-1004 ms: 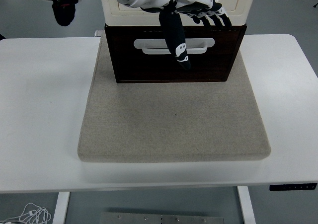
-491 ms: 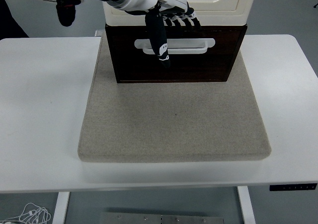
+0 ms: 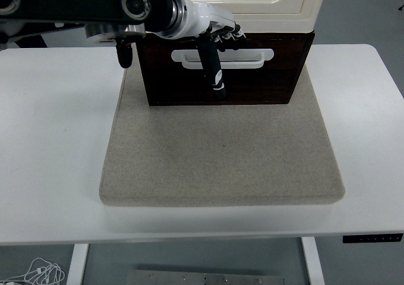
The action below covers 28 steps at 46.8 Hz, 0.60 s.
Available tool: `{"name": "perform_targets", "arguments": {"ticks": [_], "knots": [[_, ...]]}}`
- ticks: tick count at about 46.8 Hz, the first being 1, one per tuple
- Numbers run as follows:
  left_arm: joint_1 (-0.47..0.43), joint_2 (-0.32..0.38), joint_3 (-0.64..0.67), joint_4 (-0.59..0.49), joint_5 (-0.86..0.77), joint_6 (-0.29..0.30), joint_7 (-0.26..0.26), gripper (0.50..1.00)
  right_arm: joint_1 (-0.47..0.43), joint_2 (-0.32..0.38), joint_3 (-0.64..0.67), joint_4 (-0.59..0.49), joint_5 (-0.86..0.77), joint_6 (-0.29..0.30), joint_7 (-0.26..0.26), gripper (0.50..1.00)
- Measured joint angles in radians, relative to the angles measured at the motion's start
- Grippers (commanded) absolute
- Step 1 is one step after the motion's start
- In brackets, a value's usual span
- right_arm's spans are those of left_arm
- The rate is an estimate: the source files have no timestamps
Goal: Open the drawer under the combination cabinet
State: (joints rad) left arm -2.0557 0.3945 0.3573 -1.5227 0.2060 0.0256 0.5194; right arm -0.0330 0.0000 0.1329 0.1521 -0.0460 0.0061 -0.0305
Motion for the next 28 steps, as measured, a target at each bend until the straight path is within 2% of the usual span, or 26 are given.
{"name": "perform_targets", "arguments": {"ticks": [6,19,28], "knots": [[0.0,-0.025,0.002,-0.001,0.001,0.029,0.017,1.0,-0.001,0.0,0.0,0.0,0.0,0.0,0.0,0.926],[0.036,-0.079,0.009,0.009,0.014,0.144,0.034,1.0,0.0,0.0,0.0,0.0,0.0,0.0,0.0,0.926],[0.065,-0.094,0.009,0.032,0.018,0.162,0.034,1.0,-0.001,0.0,0.001,0.0,0.0,0.0,0.0,0.926]]}}
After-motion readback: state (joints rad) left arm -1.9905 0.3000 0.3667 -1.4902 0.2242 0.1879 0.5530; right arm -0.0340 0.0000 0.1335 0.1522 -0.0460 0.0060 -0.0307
